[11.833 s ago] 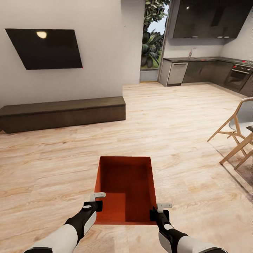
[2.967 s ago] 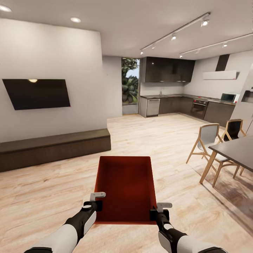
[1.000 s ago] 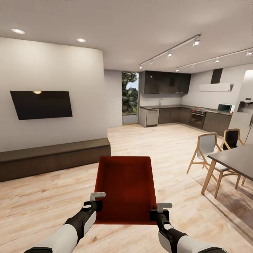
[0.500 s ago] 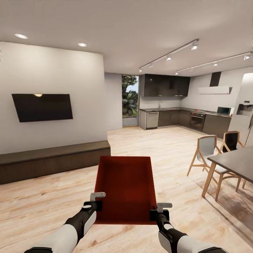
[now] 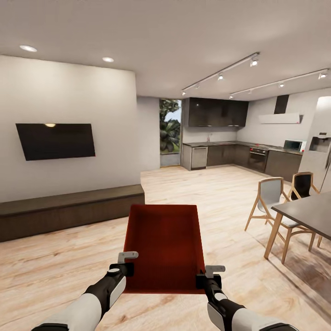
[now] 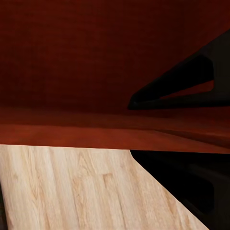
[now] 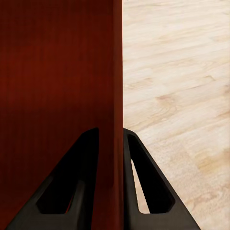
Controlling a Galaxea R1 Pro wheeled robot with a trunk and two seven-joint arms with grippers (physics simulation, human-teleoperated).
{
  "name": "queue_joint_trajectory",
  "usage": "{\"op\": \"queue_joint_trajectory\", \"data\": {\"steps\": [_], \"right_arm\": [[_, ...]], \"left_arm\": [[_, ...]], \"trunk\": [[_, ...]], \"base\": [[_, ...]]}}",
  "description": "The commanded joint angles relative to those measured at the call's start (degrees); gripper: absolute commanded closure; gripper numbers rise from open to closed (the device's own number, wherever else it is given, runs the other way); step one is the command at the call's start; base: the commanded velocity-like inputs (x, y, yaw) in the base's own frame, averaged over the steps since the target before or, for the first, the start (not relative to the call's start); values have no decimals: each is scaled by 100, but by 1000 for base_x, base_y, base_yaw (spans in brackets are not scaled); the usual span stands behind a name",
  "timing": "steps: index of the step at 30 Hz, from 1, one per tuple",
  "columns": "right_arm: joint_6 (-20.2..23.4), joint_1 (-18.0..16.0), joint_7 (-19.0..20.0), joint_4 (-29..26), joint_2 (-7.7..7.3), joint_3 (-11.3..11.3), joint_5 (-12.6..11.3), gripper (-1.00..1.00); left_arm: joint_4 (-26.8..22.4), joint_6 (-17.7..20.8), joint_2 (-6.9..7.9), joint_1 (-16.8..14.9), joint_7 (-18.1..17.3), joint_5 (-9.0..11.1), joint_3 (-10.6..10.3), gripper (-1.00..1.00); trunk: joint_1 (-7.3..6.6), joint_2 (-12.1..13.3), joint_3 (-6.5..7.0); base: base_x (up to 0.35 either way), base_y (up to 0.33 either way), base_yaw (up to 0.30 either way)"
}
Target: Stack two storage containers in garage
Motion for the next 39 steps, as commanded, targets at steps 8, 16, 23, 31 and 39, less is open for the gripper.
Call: {"op": "queue_joint_trajectory", "data": {"steps": [8, 16, 23, 31, 39], "right_arm": [[-49, -6, -74, 2, 5, -159, -191, 100], [-49, -6, -74, 2, 5, -159, -188, 100], [-46, -6, -74, 2, 6, -159, -188, 100], [-53, -6, -74, 2, 6, -159, -187, 100], [-55, -6, -82, 2, -3, -159, -196, 100]], "left_arm": [[-10, 43, -1, -3, 67, -82, 163, 100], [-10, 43, -1, -3, 67, -83, 167, 100], [-10, 43, -1, -3, 67, -82, 165, 100], [-11, 43, -1, -3, 67, -82, 165, 100], [-19, 43, -1, -3, 68, -82, 172, 100]], "trunk": [[1, -8, -9], [1, -8, -9], [1, -8, -9], [1, -8, -9], [1, -8, 3]], "base": [[0, 0, 0], [0, 0, 0], [0, 0, 0], [0, 0, 0], [0, 0, -234]]}}
